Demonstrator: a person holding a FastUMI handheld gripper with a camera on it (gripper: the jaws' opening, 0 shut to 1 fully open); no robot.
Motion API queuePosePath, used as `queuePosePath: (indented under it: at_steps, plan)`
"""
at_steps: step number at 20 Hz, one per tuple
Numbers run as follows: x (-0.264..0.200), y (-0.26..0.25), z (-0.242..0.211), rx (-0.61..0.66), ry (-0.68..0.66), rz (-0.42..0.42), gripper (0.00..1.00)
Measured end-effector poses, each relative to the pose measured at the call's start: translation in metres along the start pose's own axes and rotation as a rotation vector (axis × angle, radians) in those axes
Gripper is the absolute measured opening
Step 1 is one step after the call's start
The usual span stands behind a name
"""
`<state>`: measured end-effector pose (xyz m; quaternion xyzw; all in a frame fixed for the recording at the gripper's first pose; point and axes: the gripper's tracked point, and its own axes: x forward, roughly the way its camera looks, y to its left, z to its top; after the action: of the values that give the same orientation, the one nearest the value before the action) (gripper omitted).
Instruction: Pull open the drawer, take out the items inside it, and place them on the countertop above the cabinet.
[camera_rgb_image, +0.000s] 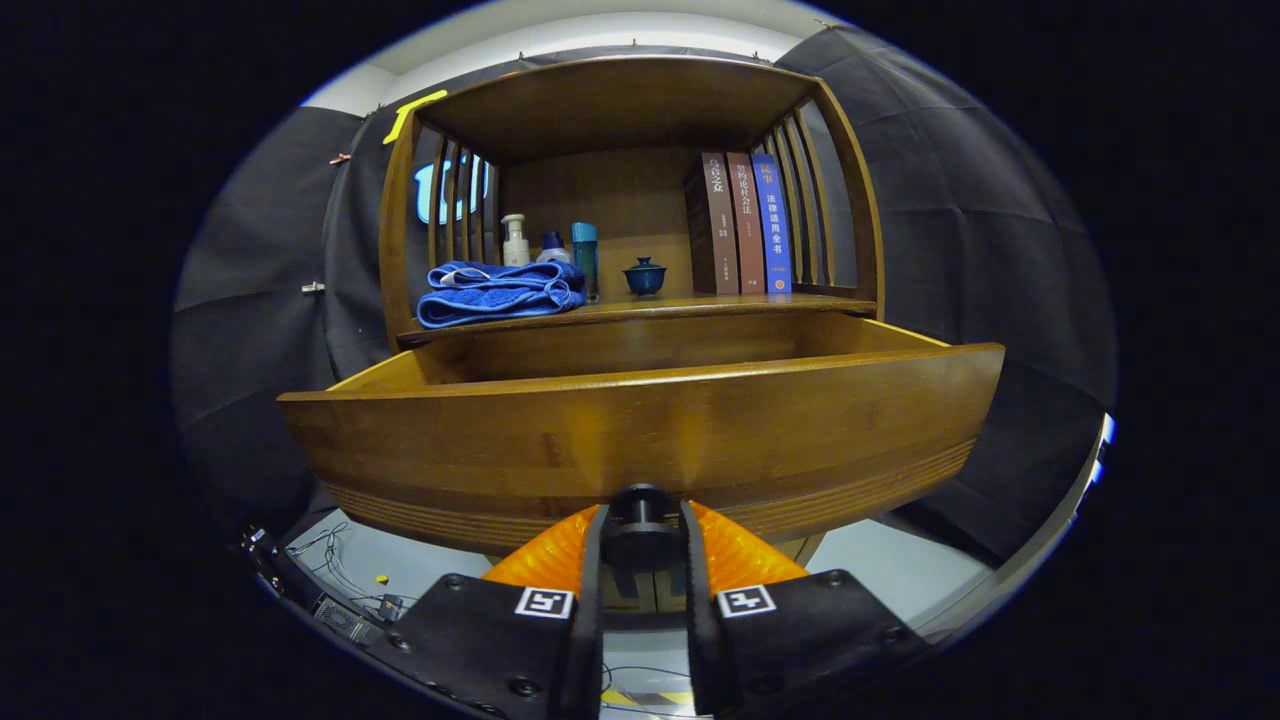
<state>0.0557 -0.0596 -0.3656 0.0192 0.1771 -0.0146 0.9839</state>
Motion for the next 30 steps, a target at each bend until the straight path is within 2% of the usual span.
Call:
queuePosePath:
  at_steps: [2, 5, 8, 12, 18, 24, 30]
  plan:
    - [-0.008, -0.006, 0.022, -0.005, -0.076, -0.016, 0.52]
    - [-0.019, -0.002, 0.056, -0.043, -0.116, 0.016, 1.0]
    - [-0.038, -0.008, 0.088, -0.05, -0.151, 0.025, 1.0]
    - [-0.048, -0.004, 0.153, -0.038, -0.207, 0.063, 1.0]
    - [-0.013, 0.018, 0.193, -0.015, 0.036, 0.176, 0.99]
    - [0.057, 0.016, 0.167, -0.122, 0.393, 0.193, 0.99]
    - [0.125, 0.008, 0.093, -0.182, 0.7, 0.132, 0.99]
